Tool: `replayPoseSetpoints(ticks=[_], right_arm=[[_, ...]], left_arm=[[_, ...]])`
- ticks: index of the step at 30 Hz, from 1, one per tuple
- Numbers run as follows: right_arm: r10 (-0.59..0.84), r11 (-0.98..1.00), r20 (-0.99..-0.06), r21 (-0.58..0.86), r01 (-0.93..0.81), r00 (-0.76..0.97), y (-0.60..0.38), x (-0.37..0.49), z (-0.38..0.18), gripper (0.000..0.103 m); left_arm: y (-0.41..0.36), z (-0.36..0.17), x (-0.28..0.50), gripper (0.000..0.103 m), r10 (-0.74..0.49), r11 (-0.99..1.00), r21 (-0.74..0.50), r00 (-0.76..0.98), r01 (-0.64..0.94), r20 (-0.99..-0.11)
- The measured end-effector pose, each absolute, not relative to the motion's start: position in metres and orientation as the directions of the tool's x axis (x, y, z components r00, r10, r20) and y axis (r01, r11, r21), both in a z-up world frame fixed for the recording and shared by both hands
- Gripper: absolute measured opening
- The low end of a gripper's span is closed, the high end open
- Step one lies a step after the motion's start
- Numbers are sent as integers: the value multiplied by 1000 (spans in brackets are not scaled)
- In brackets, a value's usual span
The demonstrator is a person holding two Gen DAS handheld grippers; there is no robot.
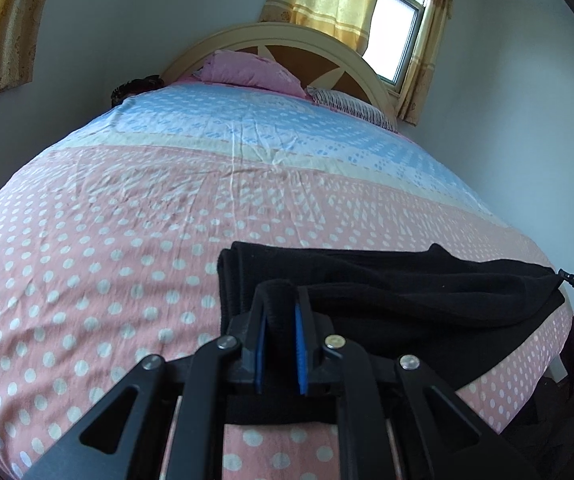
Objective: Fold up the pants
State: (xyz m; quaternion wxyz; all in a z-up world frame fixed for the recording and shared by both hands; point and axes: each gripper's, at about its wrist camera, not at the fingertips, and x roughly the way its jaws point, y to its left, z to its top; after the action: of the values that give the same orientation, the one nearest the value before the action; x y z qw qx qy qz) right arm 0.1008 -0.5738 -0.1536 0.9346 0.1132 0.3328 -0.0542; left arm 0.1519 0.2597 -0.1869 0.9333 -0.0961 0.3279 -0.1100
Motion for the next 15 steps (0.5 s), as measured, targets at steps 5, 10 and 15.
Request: replayPoseSetpoints(ticks=[5,10,15], right_arm=[[-47,970,-649,153,190,760,-573,88,-153,22],[-77,957,-637,169,236,767,-586,70,-145,47],[-162,953,-615,105,283,772,-575,56,-126,47]], left_arm=[[263,-191,139,28,-212,976,-176,757,129,-618],[288,-185,116,38,-123,992,-111,764,68,-633],[328,-185,95,39,-54,991,-127,763,-37,-645]])
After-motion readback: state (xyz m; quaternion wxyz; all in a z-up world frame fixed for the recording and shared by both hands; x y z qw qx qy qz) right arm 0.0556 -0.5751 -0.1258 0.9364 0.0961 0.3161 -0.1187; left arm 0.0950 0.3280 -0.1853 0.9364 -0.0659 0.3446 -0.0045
